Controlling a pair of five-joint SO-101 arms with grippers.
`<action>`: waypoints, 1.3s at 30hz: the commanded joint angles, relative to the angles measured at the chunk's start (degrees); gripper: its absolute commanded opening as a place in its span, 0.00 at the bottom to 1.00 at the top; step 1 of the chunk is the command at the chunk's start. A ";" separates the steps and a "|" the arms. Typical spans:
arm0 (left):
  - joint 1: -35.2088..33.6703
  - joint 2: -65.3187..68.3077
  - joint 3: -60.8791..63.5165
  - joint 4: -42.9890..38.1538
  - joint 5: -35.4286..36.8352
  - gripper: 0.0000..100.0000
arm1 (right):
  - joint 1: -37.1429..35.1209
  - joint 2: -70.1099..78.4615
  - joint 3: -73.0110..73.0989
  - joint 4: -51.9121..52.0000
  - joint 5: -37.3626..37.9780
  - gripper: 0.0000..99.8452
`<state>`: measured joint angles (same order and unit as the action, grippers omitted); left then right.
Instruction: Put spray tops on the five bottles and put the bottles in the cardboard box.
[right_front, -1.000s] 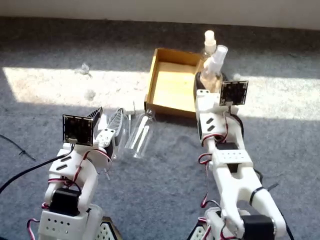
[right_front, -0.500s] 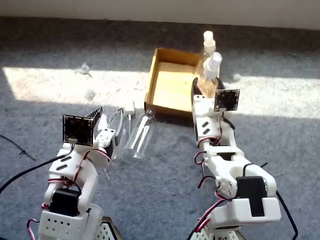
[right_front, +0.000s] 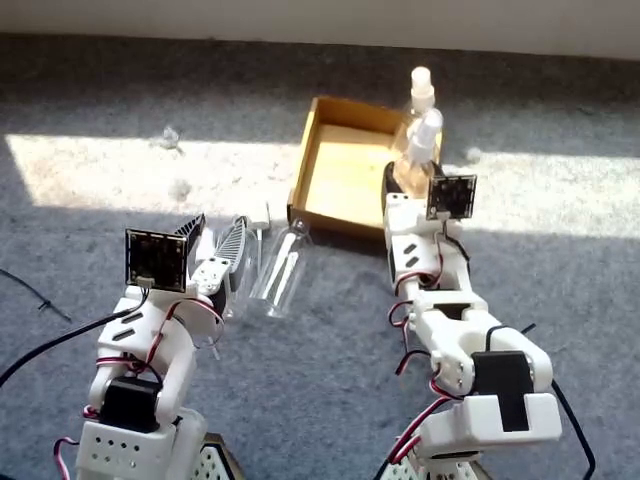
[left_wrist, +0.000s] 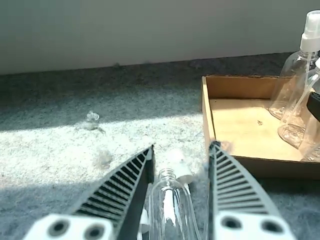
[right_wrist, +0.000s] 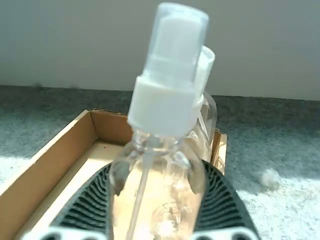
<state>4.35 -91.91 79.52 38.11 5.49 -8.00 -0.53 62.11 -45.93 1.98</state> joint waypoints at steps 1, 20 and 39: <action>-0.66 -0.22 -0.22 -1.23 -0.09 0.17 | -0.31 -0.40 -1.80 0.66 0.09 0.01; -0.66 -0.22 -0.13 -1.23 -0.09 0.17 | -0.22 -0.31 -2.68 0.66 0.18 0.01; -0.66 -0.22 -0.13 -1.23 -0.09 0.17 | -0.22 -0.57 -2.51 0.66 0.18 0.12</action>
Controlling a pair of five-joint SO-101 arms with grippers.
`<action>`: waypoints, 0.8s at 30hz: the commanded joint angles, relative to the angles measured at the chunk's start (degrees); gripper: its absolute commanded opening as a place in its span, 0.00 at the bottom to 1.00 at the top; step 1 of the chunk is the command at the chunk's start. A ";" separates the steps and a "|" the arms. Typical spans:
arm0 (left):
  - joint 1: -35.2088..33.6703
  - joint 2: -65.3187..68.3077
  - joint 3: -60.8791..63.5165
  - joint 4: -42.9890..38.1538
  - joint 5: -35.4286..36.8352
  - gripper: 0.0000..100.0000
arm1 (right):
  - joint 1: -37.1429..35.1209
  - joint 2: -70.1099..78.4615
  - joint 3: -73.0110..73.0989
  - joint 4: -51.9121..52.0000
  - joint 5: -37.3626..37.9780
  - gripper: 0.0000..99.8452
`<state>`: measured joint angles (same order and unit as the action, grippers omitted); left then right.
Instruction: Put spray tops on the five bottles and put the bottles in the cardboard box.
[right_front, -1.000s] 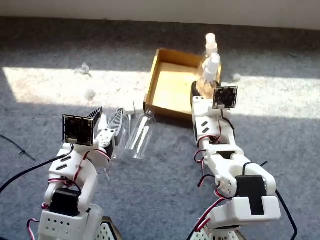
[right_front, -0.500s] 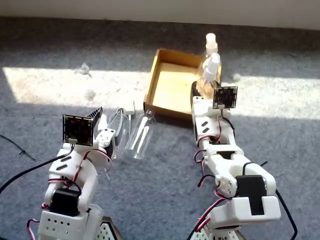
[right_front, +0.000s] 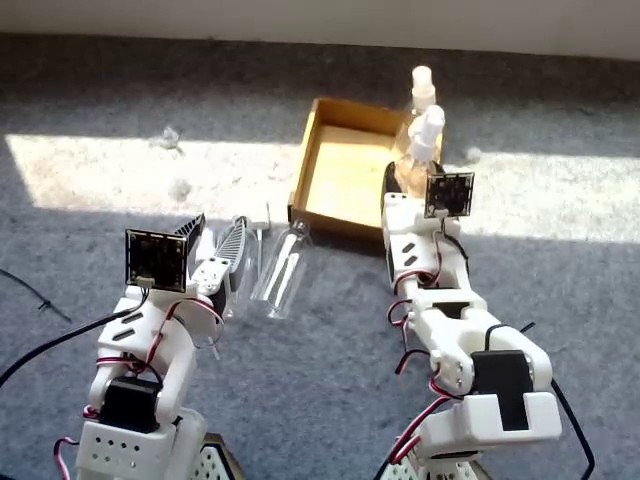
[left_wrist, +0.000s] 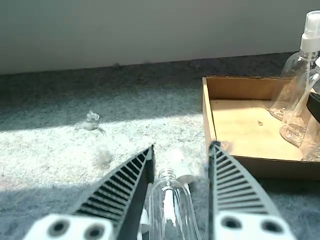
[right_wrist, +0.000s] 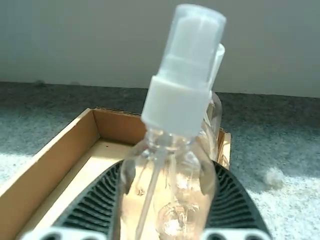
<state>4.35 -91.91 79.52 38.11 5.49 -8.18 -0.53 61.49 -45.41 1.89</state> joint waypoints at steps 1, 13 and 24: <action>-0.66 -0.22 -0.13 -1.23 -0.09 0.17 | -0.04 -0.57 -1.89 0.13 0.26 0.12; -0.66 -0.22 -0.13 -1.23 -0.09 0.17 | -0.13 -0.66 -1.89 0.13 0.26 0.12; -0.66 -0.22 -0.13 -1.23 -0.09 0.17 | -0.22 -0.75 -1.63 0.13 0.26 0.22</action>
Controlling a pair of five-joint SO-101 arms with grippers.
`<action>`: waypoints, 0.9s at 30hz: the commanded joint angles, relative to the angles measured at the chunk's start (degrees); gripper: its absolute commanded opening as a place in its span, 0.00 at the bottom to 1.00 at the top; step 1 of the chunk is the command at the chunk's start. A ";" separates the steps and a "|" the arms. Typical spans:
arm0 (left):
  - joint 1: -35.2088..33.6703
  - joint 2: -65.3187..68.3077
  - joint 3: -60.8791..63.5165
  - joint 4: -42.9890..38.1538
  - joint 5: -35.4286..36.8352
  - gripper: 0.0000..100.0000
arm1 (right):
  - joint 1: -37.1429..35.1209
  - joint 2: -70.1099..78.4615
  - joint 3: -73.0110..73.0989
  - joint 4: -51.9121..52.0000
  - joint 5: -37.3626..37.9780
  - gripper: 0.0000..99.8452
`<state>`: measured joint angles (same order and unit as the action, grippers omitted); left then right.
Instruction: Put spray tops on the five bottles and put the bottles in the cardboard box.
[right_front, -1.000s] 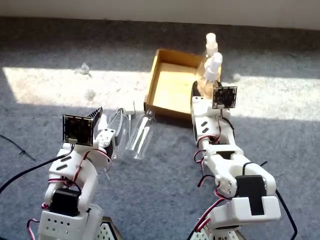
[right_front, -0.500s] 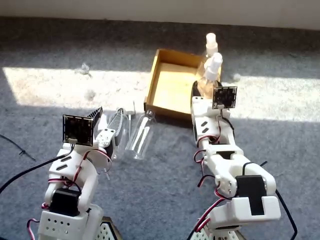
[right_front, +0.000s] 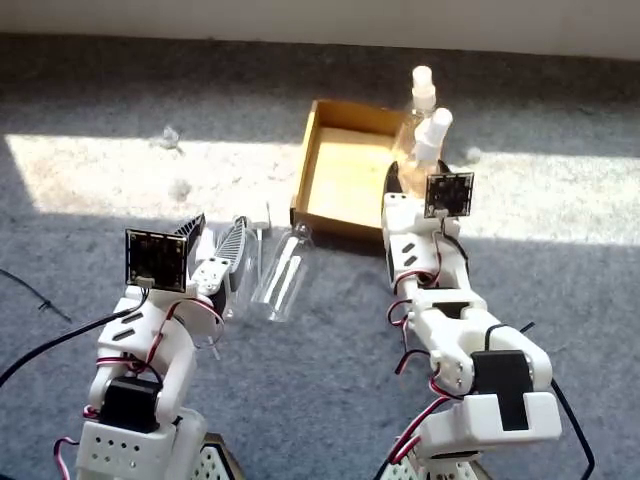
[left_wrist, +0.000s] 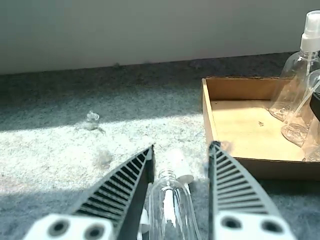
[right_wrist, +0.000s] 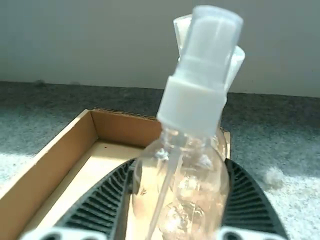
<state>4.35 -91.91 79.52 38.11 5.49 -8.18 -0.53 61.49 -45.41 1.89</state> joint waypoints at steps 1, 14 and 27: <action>-0.66 -0.22 -0.13 -1.23 -0.09 0.17 | -0.22 -0.75 -1.63 0.13 0.26 0.22; -0.66 -0.22 -0.13 -1.23 -0.09 0.17 | -1.19 -0.84 -1.63 0.13 4.75 0.22; -0.66 -0.22 -0.13 -1.23 -0.09 0.17 | 0.04 -0.84 -1.98 0.13 4.84 0.22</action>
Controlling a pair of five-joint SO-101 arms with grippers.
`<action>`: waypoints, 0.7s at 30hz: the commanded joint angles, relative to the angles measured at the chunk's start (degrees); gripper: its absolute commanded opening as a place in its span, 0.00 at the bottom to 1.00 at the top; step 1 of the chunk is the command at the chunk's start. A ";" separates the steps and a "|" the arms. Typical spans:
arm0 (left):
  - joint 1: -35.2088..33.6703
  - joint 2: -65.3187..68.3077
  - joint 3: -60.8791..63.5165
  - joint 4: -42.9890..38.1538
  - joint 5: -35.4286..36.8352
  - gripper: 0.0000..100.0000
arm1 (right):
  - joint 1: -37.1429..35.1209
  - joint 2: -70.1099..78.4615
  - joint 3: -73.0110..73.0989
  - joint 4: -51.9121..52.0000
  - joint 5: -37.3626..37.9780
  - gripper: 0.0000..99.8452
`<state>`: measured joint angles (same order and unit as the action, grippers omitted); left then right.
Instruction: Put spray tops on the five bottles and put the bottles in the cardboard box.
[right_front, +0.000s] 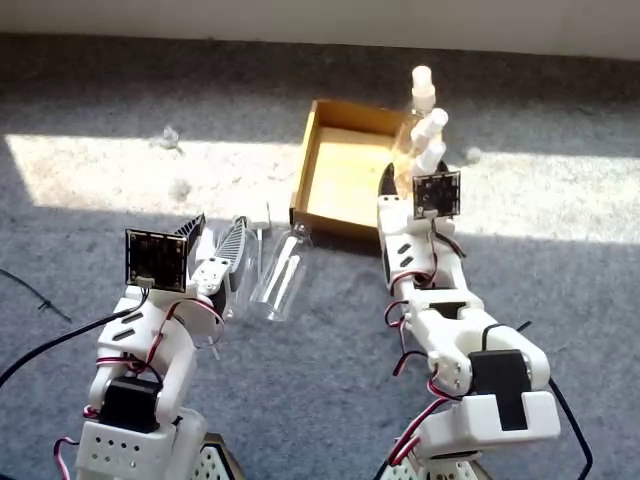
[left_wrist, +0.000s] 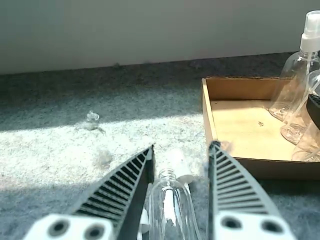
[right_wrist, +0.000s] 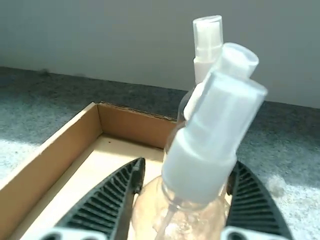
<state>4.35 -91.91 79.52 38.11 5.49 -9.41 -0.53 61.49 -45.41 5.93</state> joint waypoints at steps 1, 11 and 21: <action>-0.66 -0.22 -0.13 -1.32 -0.18 0.17 | 1.45 -0.84 -1.98 0.13 0.79 0.22; -0.66 -0.22 -0.13 -1.32 -0.18 0.17 | 1.45 -0.92 -2.07 0.13 4.75 0.22; -0.66 -0.22 -0.13 -1.32 -0.18 0.17 | 1.45 -7.96 -1.71 4.97 4.57 0.31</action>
<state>4.35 -91.91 79.52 37.93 5.49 -8.62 -4.22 61.49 -43.91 9.89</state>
